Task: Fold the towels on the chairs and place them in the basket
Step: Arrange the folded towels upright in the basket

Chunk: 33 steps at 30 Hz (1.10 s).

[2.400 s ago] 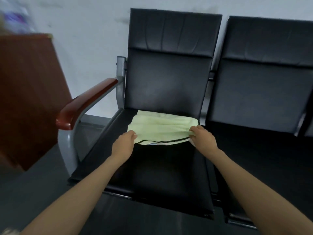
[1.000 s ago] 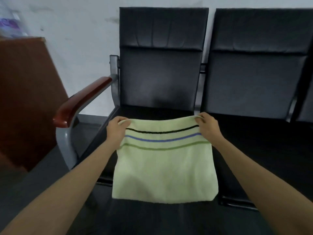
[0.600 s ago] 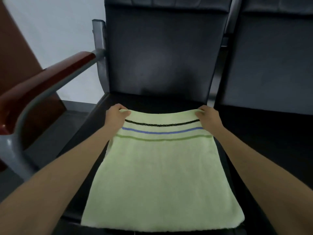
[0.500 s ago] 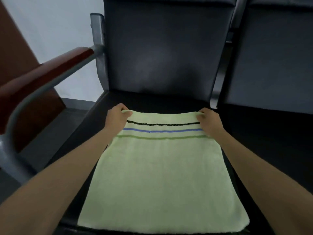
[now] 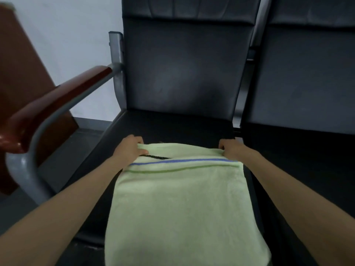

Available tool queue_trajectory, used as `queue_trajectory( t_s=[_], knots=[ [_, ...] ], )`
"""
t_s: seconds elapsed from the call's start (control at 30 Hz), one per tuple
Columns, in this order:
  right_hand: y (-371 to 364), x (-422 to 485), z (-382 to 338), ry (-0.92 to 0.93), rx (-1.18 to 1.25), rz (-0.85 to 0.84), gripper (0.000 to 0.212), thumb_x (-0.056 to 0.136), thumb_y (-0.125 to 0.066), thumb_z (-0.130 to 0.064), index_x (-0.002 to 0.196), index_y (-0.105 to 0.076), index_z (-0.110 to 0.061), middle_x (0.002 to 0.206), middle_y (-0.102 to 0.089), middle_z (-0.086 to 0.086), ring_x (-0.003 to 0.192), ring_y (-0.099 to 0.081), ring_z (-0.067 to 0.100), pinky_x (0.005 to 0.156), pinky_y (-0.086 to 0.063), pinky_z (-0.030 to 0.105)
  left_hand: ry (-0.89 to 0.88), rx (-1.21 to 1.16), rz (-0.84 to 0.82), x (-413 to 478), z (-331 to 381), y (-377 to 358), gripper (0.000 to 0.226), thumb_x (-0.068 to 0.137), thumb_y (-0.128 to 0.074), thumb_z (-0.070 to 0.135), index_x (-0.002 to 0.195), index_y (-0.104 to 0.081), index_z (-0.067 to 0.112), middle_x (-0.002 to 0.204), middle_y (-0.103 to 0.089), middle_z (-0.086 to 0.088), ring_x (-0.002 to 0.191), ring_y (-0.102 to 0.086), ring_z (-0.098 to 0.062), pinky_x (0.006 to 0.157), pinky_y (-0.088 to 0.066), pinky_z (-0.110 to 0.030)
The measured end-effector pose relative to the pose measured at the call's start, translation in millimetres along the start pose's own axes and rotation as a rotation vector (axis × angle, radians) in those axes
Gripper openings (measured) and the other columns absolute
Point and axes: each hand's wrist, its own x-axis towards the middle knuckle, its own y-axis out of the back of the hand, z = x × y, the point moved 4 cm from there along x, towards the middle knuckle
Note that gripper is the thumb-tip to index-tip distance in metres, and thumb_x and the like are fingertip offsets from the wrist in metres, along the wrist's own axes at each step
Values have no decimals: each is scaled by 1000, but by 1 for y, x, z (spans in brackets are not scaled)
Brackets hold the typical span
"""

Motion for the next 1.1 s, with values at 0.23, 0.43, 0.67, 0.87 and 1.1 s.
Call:
queue_trajectory(
  t_s=[0.23,0.43,0.67,0.87,1.1],
  knots=[
    [28,-98,-3,76,-113,13,38,88,-37,-1,116,-56,-17,118,-54,11,101,-56,29,79,-51,35,-213,36,-107,-93,25,52,19,81,-70,23,73,-54,27,72,-61,6,69,-56,-13,60,-39,-28],
    [104,-198,-11,60,-120,278,11,85,-58,-15,89,-49,-20,97,-46,1,83,-52,22,65,-39,29,-227,96,104,-164,60,122,22,83,-66,39,70,-51,29,72,-60,6,72,-55,-12,59,-36,-28],
    [160,-296,-15,22,-180,492,22,87,-62,-28,102,-56,-13,103,-42,2,95,-50,25,72,-40,33,-266,98,286,-233,98,188,40,82,-61,56,73,-57,17,73,-65,2,72,-60,-17,62,-40,-31],
    [202,-360,-21,-37,-187,739,16,88,-50,-13,95,-64,-9,95,-65,7,70,-53,23,59,-38,28,-413,186,428,-278,126,240,31,88,-54,53,89,-62,23,88,-65,5,80,-56,-18,66,-40,-31],
    [200,-378,-18,276,245,522,16,92,-44,-3,93,-59,-10,87,-62,5,63,-63,19,55,-51,24,-366,33,227,-270,109,249,15,97,-51,23,102,-60,13,83,-66,-2,57,-63,-14,61,-53,-32]
  ],
)
